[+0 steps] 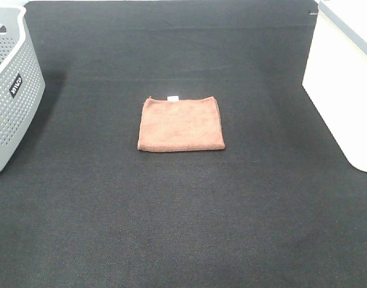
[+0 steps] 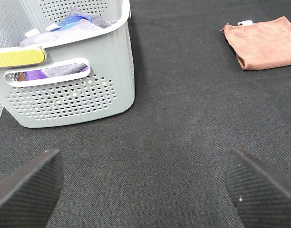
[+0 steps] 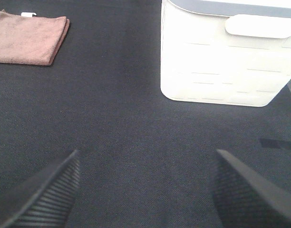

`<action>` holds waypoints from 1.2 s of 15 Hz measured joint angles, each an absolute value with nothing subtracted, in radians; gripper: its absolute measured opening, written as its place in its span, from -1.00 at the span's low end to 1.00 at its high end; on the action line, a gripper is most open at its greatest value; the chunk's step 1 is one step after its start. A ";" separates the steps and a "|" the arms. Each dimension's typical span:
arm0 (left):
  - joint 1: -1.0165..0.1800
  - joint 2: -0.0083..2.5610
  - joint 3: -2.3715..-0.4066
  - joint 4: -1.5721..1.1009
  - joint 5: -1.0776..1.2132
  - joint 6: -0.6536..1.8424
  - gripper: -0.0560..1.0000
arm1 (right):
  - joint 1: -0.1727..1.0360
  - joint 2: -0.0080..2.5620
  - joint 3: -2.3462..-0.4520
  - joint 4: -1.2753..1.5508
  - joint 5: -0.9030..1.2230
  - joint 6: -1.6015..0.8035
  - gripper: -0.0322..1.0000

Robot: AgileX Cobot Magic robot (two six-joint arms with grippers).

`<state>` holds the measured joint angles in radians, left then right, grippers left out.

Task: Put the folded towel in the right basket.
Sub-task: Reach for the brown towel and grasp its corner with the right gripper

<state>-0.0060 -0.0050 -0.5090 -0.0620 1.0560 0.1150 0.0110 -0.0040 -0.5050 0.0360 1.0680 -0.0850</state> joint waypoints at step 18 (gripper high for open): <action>-0.006 -0.005 -0.509 -0.062 1.056 0.115 0.76 | 0.011 -0.004 -0.505 0.036 1.068 -0.085 0.45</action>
<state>-0.0060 -0.0050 -0.5090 -0.0620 1.0560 0.1150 0.0110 -0.0040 -0.5050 0.0360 1.0680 -0.0850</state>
